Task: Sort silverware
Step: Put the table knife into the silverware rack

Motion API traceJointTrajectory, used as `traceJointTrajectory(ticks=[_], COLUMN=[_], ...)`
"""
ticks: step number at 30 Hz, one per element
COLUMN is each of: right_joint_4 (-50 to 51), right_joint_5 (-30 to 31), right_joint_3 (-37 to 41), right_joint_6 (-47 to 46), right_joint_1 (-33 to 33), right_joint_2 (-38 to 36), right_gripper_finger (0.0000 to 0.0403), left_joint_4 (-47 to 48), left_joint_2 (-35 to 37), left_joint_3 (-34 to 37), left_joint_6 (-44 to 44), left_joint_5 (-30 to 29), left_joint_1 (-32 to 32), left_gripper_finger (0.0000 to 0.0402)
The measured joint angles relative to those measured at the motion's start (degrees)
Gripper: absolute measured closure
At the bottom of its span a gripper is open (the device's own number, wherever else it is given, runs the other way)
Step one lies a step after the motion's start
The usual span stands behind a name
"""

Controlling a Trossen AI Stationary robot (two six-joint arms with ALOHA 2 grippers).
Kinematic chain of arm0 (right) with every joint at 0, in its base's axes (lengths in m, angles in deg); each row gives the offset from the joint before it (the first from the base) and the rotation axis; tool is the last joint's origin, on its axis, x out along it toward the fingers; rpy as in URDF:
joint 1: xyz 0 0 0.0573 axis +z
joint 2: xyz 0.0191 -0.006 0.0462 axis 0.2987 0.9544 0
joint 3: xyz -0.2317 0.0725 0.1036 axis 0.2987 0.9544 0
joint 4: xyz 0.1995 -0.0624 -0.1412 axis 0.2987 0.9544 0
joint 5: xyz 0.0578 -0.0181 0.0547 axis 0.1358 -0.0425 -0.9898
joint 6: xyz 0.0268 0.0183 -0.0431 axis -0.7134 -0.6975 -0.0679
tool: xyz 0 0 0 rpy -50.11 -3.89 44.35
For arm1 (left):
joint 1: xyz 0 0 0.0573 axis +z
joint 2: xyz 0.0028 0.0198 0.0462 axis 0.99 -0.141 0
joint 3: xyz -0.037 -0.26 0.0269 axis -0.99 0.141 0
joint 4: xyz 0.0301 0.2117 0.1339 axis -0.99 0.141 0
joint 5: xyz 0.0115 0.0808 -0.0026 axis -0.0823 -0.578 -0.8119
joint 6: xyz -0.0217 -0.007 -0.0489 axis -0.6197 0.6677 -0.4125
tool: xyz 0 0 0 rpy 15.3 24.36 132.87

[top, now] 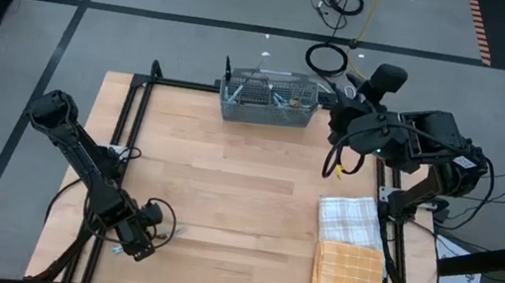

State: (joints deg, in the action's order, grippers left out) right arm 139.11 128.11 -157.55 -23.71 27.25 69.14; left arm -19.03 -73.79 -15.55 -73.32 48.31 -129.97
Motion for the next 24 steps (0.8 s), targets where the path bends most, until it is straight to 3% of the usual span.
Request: traceJointTrajectory(ticks=[6, 16, 24], right_joint_4=[0.1, 0.1, 0.1], right_joint_5=[-1.0, -1.0, -1.0], right_joint_3=[0.0, 0.0, 0.0], right_joint_6=[-1.4, -1.8, -2.1], right_joint_1=[0.0, 0.0, 0.0], right_joint_2=[0.0, 0.0, 0.0], right_gripper_finger=[0.0236, 0.0236, 0.0236], left_joint_4=[-0.1, -8.1, -9.2], left_joint_2=[-0.8, -5.4, -1.6], left_joint_3=[1.2, 2.2, 0.3], left_joint_6=[-0.1, 0.0, -0.1], left_joint_5=[-2.8, -3.0, -2.4], left_joint_1=[-0.5, -0.8, -0.4], left_gripper_finger=[0.0290, 0.0290, 0.0290])
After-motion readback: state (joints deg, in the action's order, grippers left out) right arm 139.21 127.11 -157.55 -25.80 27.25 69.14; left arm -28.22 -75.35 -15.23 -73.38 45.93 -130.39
